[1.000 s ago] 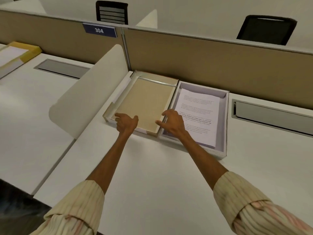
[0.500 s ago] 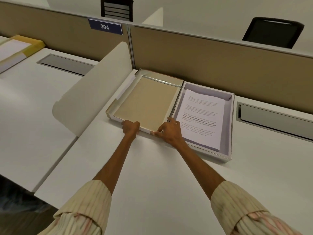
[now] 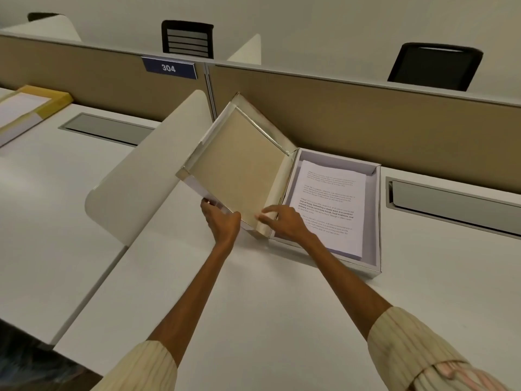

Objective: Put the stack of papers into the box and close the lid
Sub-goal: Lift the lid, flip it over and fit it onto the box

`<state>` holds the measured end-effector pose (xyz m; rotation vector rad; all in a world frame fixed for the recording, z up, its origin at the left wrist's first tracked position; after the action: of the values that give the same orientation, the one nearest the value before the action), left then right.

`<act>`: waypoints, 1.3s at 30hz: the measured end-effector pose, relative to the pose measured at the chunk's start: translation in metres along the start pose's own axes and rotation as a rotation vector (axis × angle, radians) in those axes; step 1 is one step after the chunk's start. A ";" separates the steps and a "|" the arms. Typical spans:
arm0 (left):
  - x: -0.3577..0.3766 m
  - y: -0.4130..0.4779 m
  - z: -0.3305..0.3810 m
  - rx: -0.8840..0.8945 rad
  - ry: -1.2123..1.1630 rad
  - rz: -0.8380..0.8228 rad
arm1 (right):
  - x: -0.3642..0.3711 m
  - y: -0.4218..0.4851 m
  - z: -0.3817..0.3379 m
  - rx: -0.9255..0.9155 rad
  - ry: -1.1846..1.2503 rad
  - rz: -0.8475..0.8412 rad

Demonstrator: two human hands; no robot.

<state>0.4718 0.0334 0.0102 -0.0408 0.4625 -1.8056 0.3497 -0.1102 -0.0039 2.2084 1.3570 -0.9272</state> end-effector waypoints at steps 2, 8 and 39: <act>0.004 -0.007 0.006 0.087 0.016 -0.038 | -0.021 0.004 -0.011 0.017 0.161 0.109; 0.028 -0.038 0.021 0.269 0.197 -0.100 | -0.087 0.015 -0.038 0.057 0.508 0.384; 0.085 0.004 -0.035 -0.404 0.335 -0.544 | -0.165 -0.092 0.060 0.322 0.647 0.733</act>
<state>0.4420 -0.0365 -0.0414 -0.1572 1.1390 -2.2294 0.1960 -0.2101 0.0724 3.0736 0.4792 -0.1588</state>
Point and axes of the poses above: each hand's wrist, its own y-axis towards the middle knuckle, its own x-axis out of the palm, z = x × y, the point moved 8 cm from there along y, towards the middle knuckle, and after that the axes turned 14 degrees about -x, right-handed, at the moved point
